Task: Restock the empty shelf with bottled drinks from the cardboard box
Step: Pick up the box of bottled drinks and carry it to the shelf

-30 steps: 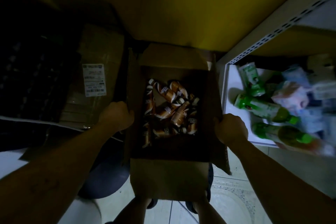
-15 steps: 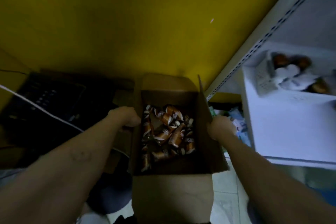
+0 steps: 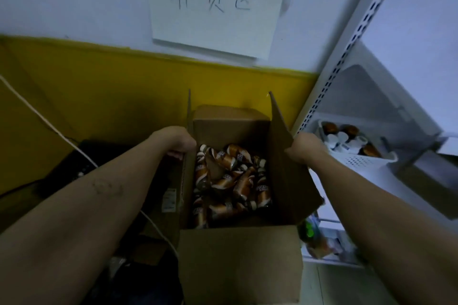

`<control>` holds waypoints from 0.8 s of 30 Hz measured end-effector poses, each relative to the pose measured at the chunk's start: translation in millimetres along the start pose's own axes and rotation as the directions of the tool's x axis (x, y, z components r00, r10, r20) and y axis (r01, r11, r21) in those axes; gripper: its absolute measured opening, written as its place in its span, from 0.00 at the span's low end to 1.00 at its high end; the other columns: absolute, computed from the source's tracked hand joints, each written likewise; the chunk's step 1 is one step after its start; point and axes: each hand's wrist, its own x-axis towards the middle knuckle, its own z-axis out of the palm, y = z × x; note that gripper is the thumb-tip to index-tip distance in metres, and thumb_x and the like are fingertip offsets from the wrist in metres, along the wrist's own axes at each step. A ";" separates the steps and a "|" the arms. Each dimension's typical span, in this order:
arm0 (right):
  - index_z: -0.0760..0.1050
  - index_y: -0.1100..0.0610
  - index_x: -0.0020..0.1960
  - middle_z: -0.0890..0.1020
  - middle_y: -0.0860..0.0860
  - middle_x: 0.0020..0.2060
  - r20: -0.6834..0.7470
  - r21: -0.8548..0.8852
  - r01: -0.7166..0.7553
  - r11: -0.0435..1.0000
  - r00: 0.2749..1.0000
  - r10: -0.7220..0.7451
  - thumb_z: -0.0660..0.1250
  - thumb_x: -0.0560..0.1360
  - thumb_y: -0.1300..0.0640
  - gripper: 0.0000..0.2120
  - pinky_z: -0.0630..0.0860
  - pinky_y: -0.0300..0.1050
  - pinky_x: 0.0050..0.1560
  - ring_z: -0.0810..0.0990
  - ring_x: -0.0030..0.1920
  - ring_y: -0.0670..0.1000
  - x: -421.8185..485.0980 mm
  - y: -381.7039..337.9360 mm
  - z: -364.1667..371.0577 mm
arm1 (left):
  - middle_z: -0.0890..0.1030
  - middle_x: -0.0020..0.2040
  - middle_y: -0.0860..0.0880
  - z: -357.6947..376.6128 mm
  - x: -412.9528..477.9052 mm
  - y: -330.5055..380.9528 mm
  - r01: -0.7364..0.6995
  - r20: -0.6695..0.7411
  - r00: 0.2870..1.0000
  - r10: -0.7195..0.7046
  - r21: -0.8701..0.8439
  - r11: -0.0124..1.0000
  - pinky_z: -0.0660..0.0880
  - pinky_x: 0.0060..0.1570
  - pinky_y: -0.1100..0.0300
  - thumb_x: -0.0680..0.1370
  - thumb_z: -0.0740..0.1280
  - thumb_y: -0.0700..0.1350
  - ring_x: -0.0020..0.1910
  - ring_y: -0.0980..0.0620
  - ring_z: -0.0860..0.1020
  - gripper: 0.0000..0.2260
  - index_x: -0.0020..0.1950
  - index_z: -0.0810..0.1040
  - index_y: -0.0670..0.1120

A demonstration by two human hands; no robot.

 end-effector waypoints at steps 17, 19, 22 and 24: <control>0.71 0.58 0.45 0.76 0.55 0.45 -0.307 -0.123 0.413 0.902 0.849 -0.431 0.69 0.73 0.55 0.09 0.76 0.50 0.47 0.77 0.47 0.58 -169.6 8.1 -196.6 | 0.72 0.30 0.44 -38.7 -283.4 12.5 0.065 -0.573 0.816 -0.081 -0.048 0.997 0.66 0.28 0.57 0.75 0.62 0.44 0.29 0.46 0.70 0.15 0.29 0.70 0.43; 0.70 0.58 0.45 0.75 0.55 0.44 -0.338 -0.136 0.437 0.889 0.823 -0.456 0.70 0.73 0.54 0.10 0.77 0.51 0.50 0.77 0.49 0.59 -190.7 2.2 -220.6 | 0.72 0.31 0.42 -51.2 -317.8 11.6 0.057 -0.612 0.787 -0.076 -0.051 0.997 0.69 0.31 0.54 0.75 0.63 0.44 0.29 0.45 0.69 0.16 0.28 0.70 0.43; 0.69 0.59 0.39 0.74 0.55 0.41 -0.399 -0.130 0.467 0.875 0.783 -0.477 0.70 0.73 0.54 0.12 0.75 0.50 0.48 0.75 0.45 0.58 -220.7 -9.1 -254.4 | 0.72 0.29 0.43 -69.7 -366.3 2.9 0.029 -0.701 0.706 -0.099 -0.111 0.993 0.65 0.31 0.57 0.74 0.66 0.44 0.28 0.45 0.68 0.15 0.28 0.70 0.42; 0.67 0.58 0.35 0.73 0.54 0.39 -0.449 -0.124 0.494 0.860 0.746 -0.493 0.69 0.74 0.55 0.14 0.74 0.50 0.47 0.74 0.45 0.58 -243.6 -20.7 -274.6 | 0.72 0.28 0.44 -81.2 -399.5 -3.5 0.031 -0.742 0.659 -0.122 -0.135 0.990 0.64 0.28 0.58 0.75 0.66 0.44 0.27 0.46 0.68 0.15 0.29 0.71 0.41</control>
